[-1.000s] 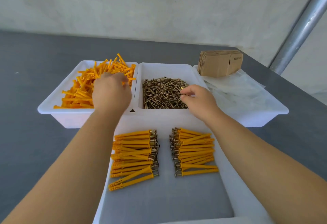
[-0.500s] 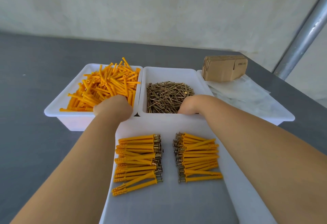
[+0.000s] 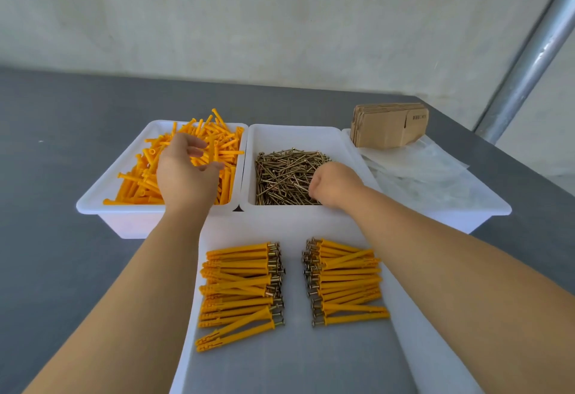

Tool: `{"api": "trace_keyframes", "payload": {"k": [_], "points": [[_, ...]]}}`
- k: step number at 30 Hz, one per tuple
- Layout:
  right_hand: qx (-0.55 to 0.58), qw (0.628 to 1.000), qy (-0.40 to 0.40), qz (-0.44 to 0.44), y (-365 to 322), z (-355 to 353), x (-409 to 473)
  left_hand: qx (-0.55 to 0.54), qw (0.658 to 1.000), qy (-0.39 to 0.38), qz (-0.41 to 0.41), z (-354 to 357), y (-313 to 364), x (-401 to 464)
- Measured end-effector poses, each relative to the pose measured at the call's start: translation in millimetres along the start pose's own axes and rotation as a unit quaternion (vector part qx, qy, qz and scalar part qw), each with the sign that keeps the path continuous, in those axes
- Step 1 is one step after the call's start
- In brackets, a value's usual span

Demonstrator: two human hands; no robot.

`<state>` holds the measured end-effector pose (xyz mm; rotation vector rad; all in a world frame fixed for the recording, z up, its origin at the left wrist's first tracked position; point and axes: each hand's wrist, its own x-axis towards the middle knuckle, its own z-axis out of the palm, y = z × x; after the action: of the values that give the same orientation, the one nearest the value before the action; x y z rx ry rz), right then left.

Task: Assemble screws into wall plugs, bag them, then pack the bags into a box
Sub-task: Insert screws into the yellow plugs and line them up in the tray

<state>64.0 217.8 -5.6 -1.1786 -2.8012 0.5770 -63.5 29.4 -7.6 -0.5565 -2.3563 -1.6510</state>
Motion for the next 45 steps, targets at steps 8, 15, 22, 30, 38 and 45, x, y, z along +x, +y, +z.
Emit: {"api": "trace_keyframes", "payload": {"k": [8, 15, 22, 30, 38, 45], "points": [[0.416, 0.906, 0.081, -0.01, 0, -23, -47, -0.198, 0.963, -0.178, 0.033, 1, 27, -23], [0.635, 0.77, 0.045, -0.053, 6, -21, -87, -0.222, 0.905, -0.36, 0.05, 6, 49, -51], [0.575, 0.806, 0.114, -0.088, 19, -10, -92, -0.181, 0.893, -0.412, 0.01, 11, 47, -54], [0.556, 0.795, 0.2, -0.135, 18, -6, -90, -0.186, 0.856, -0.481, -0.022, 15, 50, -62], [0.425, 0.857, 0.211, -0.202, 19, -1, -90, -0.196, 0.854, -0.483, -0.016, 16, 50, -63], [0.442, 0.857, 0.218, -0.151, 23, -2, -87, -0.19, 0.854, -0.482, 0.039, 12, 53, -62]]}}
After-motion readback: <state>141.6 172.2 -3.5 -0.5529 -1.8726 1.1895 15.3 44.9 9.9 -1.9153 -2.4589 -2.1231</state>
